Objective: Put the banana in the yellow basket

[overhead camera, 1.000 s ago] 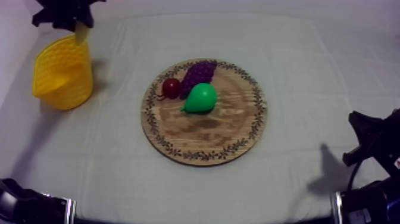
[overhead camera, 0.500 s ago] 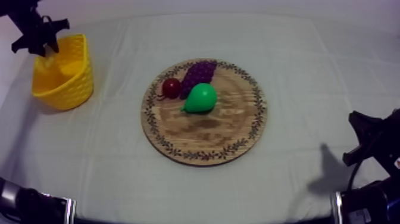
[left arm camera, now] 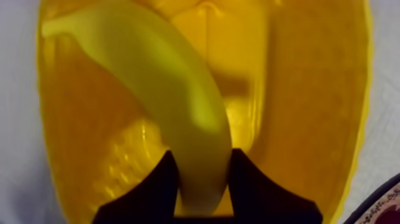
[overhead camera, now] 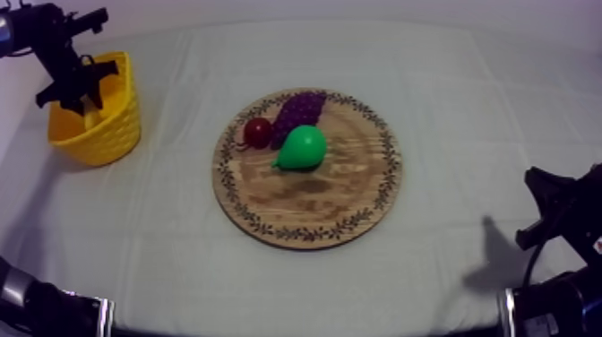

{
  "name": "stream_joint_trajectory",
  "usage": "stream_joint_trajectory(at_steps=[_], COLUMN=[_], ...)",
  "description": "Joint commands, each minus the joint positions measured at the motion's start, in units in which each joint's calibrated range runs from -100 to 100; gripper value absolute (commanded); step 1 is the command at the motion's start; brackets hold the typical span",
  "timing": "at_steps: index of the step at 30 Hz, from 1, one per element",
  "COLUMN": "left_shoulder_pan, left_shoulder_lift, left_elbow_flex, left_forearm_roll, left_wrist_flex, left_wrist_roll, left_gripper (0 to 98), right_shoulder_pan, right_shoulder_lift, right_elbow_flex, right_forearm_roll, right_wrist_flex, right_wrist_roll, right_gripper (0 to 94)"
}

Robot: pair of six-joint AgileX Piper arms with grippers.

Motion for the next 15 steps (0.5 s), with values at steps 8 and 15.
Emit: stream_joint_trajectory(at_steps=[8, 15], left_shoulder_pan=[-0.1, -0.4], left_shoulder_lift=[1.6, 1.7], left_elbow_flex=[1.0, -0.3], left_forearm_roll=[0.87, 1.61], left_wrist_flex=[-3.2, -4.4], left_wrist_roll=[-1.4, -2.7], left_gripper=[36.5, 42.7], right_shoulder_pan=[0.0, 0.0], right_shoulder_lift=[0.0, 0.0], right_elbow_flex=[0.0, 0.0], right_forearm_roll=[0.0, 0.0], right_wrist_flex=[0.0, 0.0], right_wrist_roll=[0.0, 0.0], right_gripper=[0.5, 0.5])
